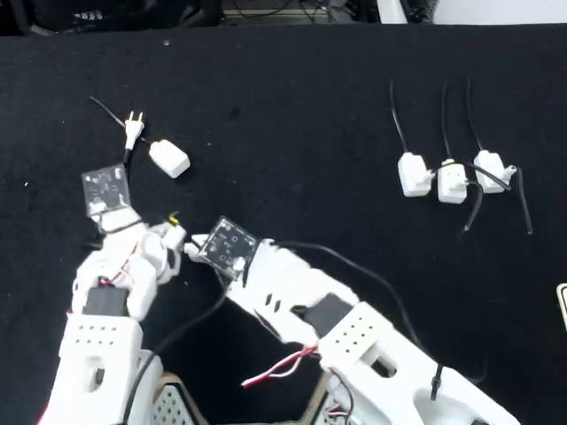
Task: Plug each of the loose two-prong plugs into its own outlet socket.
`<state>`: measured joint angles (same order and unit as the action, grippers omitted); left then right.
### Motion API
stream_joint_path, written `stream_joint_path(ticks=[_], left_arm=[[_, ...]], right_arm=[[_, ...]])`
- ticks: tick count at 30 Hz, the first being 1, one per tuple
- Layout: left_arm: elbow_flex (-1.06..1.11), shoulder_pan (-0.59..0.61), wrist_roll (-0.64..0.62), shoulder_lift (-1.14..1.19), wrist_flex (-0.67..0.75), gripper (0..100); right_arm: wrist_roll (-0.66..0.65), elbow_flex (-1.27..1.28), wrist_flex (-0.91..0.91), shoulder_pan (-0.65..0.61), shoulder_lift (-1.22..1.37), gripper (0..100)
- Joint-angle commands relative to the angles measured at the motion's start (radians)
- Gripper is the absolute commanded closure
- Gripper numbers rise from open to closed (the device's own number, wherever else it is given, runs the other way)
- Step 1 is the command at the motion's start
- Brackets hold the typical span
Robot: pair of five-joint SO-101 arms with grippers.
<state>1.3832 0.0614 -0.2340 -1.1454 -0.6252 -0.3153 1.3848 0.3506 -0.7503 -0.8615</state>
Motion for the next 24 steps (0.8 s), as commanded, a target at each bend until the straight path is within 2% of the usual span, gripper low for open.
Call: stream_joint_path(ticks=[1,6,15,18,24], left_arm=[[0.021,-0.091,0.005,-0.094,-0.003,86],[0.051,-0.116,0.061,-0.138,-0.006,86],[0.058,-0.117,0.064,-0.140,-0.005,86],[0.059,-0.117,0.066,-0.138,-0.005,86],[0.070,-0.117,0.066,-0.141,-0.003,86]], right_arm=[[0.023,-0.004,-0.044,-0.057,0.002,98.8],[0.028,-0.002,-0.043,-0.127,0.001,98.8],[0.029,-0.012,-0.043,-0.132,-0.002,98.8],[0.029,-0.004,-0.035,-0.132,-0.067,98.8],[0.029,0.015,0.114,-0.130,-0.312,98.8]])
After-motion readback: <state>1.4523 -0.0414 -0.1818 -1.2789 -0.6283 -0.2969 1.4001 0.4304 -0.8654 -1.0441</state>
